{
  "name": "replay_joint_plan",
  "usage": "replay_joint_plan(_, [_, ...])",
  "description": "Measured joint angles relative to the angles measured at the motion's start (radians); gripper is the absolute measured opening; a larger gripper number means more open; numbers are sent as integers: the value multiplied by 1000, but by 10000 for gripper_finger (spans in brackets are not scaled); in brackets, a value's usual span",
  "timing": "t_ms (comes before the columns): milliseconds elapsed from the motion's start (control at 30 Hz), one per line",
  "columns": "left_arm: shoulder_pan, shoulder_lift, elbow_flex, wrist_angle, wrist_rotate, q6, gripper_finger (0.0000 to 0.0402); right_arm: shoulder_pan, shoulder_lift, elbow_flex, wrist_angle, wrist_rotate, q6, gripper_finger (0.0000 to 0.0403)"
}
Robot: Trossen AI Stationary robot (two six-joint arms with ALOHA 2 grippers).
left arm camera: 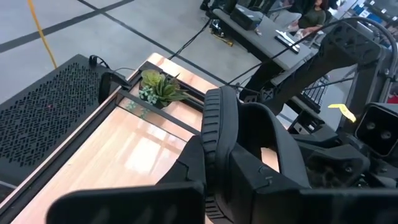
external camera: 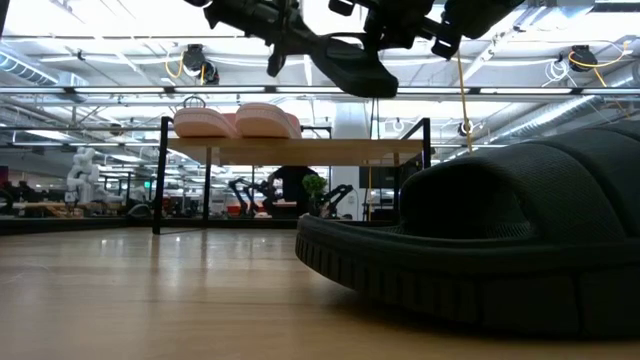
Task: Pick and place slides into the shelf
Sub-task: Put the top black slipper on the shelf
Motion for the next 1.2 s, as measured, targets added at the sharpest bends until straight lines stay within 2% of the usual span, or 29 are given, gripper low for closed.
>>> replay_joint_plan(133, [19, 0, 0, 4, -1, -15, 17, 1, 0, 0, 2, -17, 4, 26])
replay_joint_plan(300, [44, 0, 0, 3, -11, -19, 17, 8, -32, 0, 0, -120, -7, 68])
replay_joint_plan(567, [70, 0, 0, 15, 4, -39, 15, 42, -117, 0, -14, -122, -93, 157])
replay_joint_plan(700, [74, 24, 0, 52, 59, -51, 15, 61, -179, 0, -17, -121, -135, 186])
replay_joint_plan(800, [90, 75, 0, 130, 171, -129, 15, 72, -226, 0, -39, -121, -171, 198])
replay_joint_plan(900, [93, 130, 9, 213, 215, -201, 15, 78, -268, 0, -84, -118, -204, 201])
replay_joint_plan(1033, [93, 199, 70, 169, 249, -209, 15, 84, -306, 0, -178, -112, -224, 198])
replay_joint_plan(1200, [97, 281, 240, -23, 247, -96, 14, 84, -339, 0, -238, -55, -249, 199])
